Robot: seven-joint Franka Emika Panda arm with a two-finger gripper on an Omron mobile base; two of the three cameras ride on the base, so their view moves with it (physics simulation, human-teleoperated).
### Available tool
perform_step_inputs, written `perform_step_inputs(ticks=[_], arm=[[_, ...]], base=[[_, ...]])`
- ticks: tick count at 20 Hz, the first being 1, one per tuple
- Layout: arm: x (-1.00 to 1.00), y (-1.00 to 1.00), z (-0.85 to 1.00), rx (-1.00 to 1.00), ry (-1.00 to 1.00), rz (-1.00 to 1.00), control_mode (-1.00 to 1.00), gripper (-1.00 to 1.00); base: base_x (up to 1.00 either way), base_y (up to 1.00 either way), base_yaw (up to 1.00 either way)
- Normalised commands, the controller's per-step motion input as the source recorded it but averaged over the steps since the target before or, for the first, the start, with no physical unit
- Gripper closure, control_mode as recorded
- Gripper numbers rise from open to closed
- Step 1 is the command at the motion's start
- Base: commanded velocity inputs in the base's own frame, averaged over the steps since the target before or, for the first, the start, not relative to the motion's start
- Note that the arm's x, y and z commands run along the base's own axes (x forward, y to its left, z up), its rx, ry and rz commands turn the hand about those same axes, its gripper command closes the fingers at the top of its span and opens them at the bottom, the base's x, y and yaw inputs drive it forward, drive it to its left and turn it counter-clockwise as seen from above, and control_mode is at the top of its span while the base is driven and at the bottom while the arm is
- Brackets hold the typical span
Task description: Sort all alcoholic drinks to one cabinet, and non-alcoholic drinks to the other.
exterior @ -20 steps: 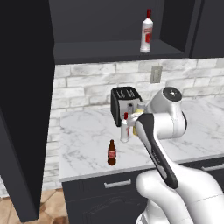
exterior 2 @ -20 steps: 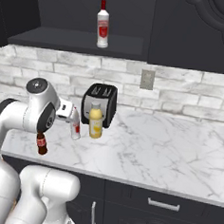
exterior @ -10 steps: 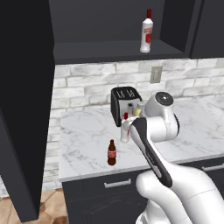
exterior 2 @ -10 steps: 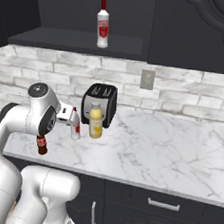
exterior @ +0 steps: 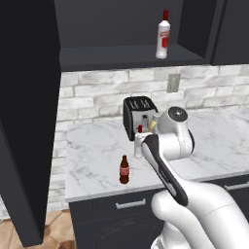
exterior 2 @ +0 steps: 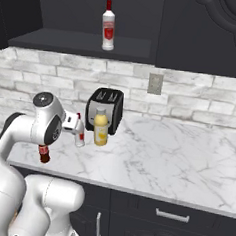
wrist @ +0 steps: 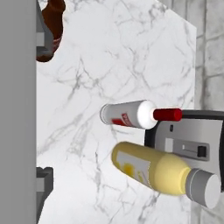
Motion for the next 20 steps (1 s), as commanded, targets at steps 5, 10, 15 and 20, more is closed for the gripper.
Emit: perform_step_inputs(ticks=[5,10,15,20], arm=[[0.15,0.00,-0.14,0.00,0.01,0.00,-1.00,-1.00],[0.17,0.04,-0.15,-0.01,0.00,0.00,-1.00,-1.00],[0.22,0.03,-0.13,-0.01,0.01,0.00,-1.00,-1.00],[0.22,0.00,-0.07,0.00,0.02,0.00,-1.00,-1.00]], base=[[0.00,0.00,0.00],[0.00,0.00,0.00],[0.00,0.00,0.00],[0.00,0.00,0.00]])
